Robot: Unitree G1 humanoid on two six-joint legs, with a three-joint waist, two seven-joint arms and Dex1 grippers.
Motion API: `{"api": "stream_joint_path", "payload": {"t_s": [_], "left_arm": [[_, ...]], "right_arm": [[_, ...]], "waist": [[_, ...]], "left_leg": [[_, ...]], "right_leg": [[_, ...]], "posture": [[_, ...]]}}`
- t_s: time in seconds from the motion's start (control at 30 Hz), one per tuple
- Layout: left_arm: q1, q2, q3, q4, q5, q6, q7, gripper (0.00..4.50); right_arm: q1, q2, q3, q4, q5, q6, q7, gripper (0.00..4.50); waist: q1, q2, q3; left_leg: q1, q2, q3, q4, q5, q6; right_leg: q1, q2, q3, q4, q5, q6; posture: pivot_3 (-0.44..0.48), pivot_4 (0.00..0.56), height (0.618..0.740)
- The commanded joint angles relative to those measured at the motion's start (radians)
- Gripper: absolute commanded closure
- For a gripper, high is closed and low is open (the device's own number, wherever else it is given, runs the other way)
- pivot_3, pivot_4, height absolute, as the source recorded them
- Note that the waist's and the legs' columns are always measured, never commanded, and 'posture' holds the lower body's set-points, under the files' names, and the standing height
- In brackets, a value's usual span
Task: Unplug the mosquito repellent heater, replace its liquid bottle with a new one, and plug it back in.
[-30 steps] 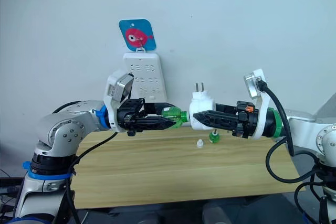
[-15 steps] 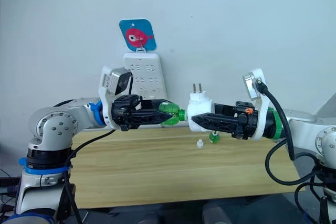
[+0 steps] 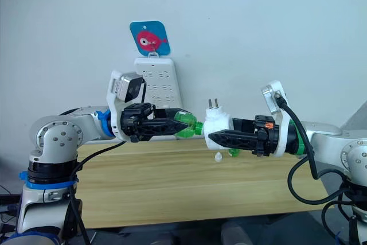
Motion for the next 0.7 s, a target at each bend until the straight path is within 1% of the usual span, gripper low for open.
{"api": "stream_joint_path", "payload": {"t_s": [0.03,0.3,0.7], "left_arm": [[0.012,-0.012,0.022,-0.028,-0.011,-0.041,0.009,2.24],[0.041,-0.075,0.024,-0.044,-0.031,-0.066,0.069,2.24],[0.073,-0.082,0.007,-0.049,-0.017,-0.086,0.072,2.24]], "right_arm": [[-0.004,0.008,-0.025,0.012,0.041,-0.020,-0.028,1.51],[0.002,0.040,-0.014,0.002,0.124,-0.040,-0.108,1.51],[-0.002,0.095,0.014,-0.017,0.200,-0.066,-0.188,1.51]], "waist": [[0.000,0.000,0.000],[-0.001,0.000,0.000],[0.000,0.000,0.000]], "left_leg": [[0.000,0.000,0.000,0.000,0.000,0.000],[0.000,0.000,0.000,0.000,0.000,0.000],[0.000,0.000,0.000,0.000,0.000,0.000]], "right_leg": [[0.000,0.000,0.000,0.000,0.000,0.000],[0.000,0.000,0.000,0.000,0.000,0.000],[0.000,0.000,0.000,0.000,0.000,0.000]], "posture": [[-0.139,0.025,0.740],[-0.141,0.025,0.740],[-0.133,0.022,0.740]]}}
